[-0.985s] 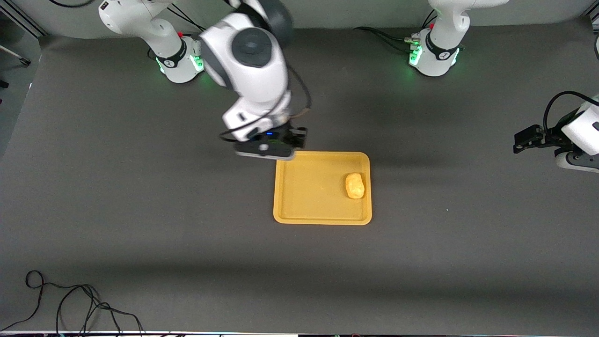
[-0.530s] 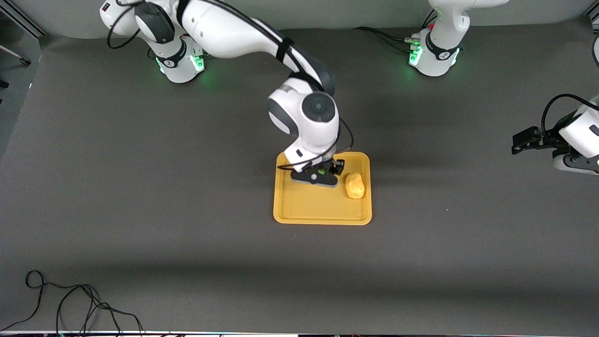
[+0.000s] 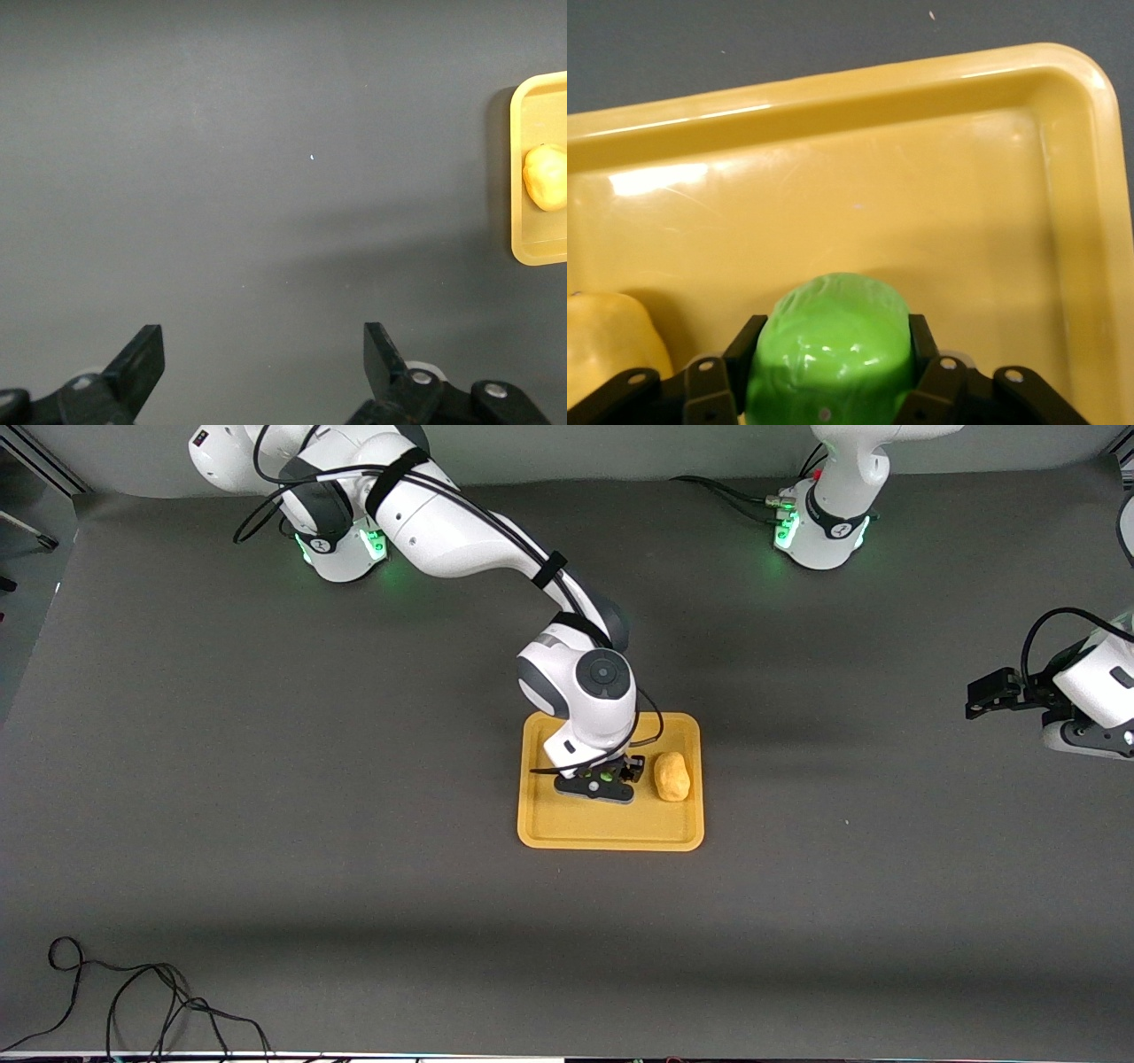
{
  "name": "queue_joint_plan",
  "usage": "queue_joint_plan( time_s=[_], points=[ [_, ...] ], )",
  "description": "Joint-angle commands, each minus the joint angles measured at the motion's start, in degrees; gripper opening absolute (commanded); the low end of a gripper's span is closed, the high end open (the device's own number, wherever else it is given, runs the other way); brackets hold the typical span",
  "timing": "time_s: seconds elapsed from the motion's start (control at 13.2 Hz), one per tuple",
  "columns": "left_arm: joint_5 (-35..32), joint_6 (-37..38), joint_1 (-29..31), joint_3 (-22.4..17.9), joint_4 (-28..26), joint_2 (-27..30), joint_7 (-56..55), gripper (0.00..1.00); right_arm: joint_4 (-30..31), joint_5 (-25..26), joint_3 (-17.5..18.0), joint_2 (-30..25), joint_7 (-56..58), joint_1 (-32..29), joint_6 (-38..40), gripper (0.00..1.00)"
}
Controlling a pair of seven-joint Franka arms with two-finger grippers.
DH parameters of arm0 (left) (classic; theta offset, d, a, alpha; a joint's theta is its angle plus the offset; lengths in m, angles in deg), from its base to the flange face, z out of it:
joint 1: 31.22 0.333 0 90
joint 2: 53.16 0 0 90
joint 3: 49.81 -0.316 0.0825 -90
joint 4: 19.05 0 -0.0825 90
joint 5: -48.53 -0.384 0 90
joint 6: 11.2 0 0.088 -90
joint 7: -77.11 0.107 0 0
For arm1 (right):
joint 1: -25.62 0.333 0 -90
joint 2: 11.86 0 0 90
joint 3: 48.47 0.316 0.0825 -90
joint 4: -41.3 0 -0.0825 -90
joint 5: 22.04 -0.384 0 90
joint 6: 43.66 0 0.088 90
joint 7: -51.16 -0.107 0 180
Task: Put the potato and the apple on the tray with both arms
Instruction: 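Lower the apple onto the tray beside the potato and open the right gripper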
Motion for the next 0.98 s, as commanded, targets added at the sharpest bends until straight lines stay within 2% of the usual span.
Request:
queue_joint_plan(
  time_s=[0.0, 0.08, 0.3, 0.76, 0.91],
  points=[
    [0.59, -0.17, 0.22, 0.22, -0.02, 0.04, 0.79, 1.00, 0.76, 0.81, -0.24, 0.51, -1.27, 0.13, -3.50, 0.88],
    [0.59, -0.17, 0.22, 0.22, -0.02, 0.04, 0.79, 1.00, 1.11, 0.63, -0.15, 0.60, -1.27, -0.13, -3.60, 1.00],
    [0.59, -0.17, 0.13, 0.22, -0.02, 0.04, 0.79, 1.00, 0.67, 0.28, -0.24, -2.45, -1.01, -0.39, -1.16, 1.00],
    [0.59, -0.44, -0.05, 0.22, -0.02, -0.40, 0.71, 1.00, -1.26, 0.36, -0.94, -19.49, -0.05, -1.27, 22.12, 1.00],
    [0.59, -0.52, -0.40, 0.31, -0.02, -0.57, 0.36, 1.00, 0.66, 0.19, -0.86, -25.99, 6.33, -4.51, 28.96, 1.00]
  ],
)
